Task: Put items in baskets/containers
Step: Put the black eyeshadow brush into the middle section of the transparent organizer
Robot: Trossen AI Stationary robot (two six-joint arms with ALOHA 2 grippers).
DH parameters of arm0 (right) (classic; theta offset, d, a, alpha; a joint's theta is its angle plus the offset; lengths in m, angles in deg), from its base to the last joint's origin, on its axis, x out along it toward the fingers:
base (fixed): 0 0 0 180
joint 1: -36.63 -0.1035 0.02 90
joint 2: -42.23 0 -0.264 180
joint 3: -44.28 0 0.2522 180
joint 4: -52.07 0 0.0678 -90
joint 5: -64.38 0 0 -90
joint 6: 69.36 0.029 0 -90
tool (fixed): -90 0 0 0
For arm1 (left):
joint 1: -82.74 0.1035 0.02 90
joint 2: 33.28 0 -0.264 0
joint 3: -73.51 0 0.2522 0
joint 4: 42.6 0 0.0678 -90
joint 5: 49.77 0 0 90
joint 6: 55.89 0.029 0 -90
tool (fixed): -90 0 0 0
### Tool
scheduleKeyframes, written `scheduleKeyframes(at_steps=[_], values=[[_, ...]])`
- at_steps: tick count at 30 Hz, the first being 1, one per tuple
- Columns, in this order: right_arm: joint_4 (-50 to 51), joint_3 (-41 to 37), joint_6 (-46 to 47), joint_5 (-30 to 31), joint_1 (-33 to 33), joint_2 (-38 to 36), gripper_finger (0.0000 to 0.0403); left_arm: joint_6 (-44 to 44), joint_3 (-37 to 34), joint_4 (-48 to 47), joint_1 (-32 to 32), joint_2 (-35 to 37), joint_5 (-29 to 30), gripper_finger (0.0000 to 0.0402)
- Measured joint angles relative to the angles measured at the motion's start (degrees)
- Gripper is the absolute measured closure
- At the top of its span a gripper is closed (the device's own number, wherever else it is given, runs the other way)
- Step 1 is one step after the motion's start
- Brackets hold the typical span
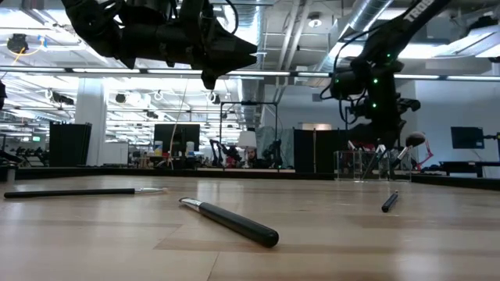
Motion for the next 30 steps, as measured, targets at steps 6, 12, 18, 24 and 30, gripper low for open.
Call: scheduleKeyframes(at_steps=[6, 12, 18, 24, 30], values=[[0.95, 2.62, -1.72, 3.46, 2.16, 2.39, 0.0403, 0.00, 0.00, 0.00, 0.00, 0.00, -0.02, 0.0279], [0.18, 2.74, -4.35, 10.72, 1.77, 1.73, 0.0403, 0.01, 0.00, 0.00, 0.00, 0.00, -0.02, 0.0279], [-1.87, 2.77, -4.73, 11.45, -0.39, 0.28, 0.0403, 0.04, 0.00, -0.02, 0.00, 0.00, -0.02, 0.0279], [-1.97, 2.77, -3.86, 10.77, -6.37, -1.25, 0.0403, 0.08, 0.00, -0.10, 0.00, 0.00, -0.02, 0.0279], [-3.06, 2.36, 0.58, 11.01, -16.64, -5.35, 0.0403, 0.13, 0.00, -0.70, 0.00, 0.00, -0.02, 0.0279]])
